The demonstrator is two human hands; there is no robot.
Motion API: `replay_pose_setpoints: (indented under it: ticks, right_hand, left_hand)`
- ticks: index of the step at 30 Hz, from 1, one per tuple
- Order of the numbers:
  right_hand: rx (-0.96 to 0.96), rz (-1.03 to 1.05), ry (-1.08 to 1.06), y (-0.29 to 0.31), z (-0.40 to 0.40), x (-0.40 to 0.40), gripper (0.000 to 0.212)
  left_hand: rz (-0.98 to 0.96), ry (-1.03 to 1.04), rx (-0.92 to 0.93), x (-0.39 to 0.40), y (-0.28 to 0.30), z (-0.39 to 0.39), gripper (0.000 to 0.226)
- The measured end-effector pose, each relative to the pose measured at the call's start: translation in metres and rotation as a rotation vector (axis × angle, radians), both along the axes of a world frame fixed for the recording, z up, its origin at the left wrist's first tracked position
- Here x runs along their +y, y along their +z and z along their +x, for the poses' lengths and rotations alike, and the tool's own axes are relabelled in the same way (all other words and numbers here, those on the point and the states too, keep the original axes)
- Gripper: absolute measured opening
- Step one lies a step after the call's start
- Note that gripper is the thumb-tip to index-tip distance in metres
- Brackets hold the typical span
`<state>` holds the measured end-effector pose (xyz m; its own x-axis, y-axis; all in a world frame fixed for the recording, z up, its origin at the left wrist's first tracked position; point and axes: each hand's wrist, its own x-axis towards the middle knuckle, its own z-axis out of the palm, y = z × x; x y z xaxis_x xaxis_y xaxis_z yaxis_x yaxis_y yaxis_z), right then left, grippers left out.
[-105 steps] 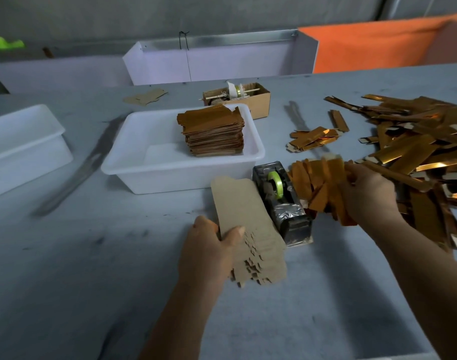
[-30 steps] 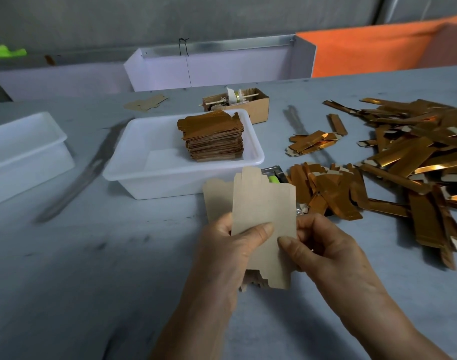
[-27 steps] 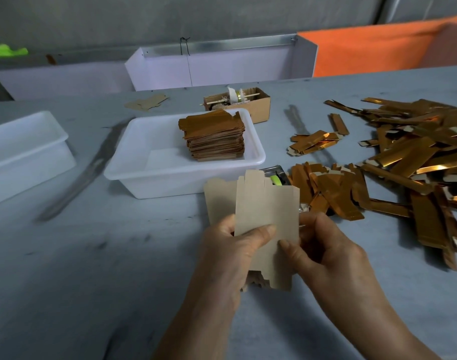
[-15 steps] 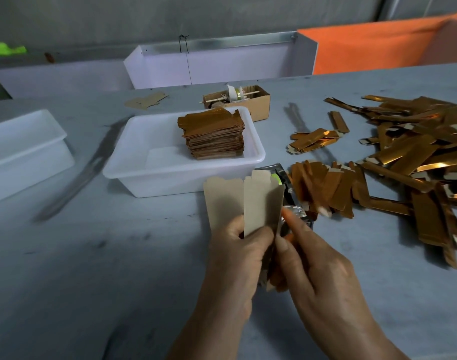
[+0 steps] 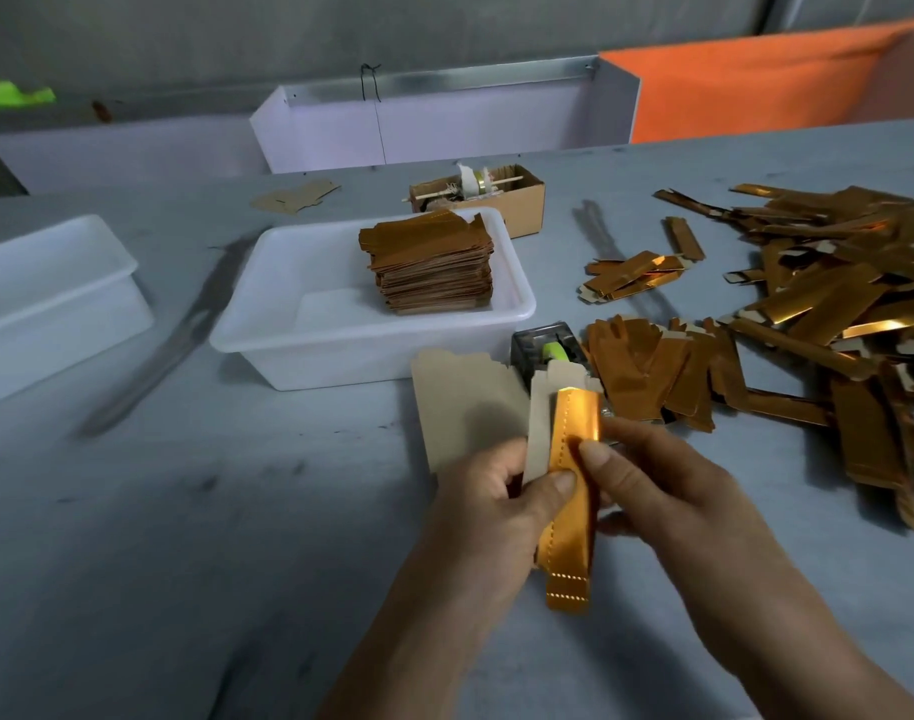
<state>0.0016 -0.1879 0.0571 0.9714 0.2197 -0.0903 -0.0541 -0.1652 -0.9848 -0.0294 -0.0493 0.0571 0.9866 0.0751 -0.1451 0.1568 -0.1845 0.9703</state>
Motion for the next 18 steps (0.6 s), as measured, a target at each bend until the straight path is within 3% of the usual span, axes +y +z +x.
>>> replay_pose_setpoints:
  ticks: [3,6,12,15,18]
  right_hand:
    - [0.158,0.166,0.055,0.0,0.006,-0.003,0.029]
    - [0.196,0.227,0.045,-0.002,0.007,-0.001,0.026]
    - [0.253,0.251,0.012,-0.005,0.006,-0.001,0.019]
    - [0.273,0.273,-0.019,-0.006,0.004,0.002,0.015]
    - [0.264,0.303,-0.05,-0.005,0.003,0.004,0.017]
  left_hand:
    - [-0.038,-0.038,0.043,-0.001,0.002,0.001,0.024]
    - [-0.033,-0.01,0.07,-0.002,0.003,0.002,0.027]
    - [0.086,0.167,-0.063,-0.003,-0.008,0.001,0.003]
    - [0.047,0.254,-0.066,-0.007,-0.012,0.001,0.005]
    - [0.253,0.327,-0.139,-0.014,-0.013,-0.002,0.006]
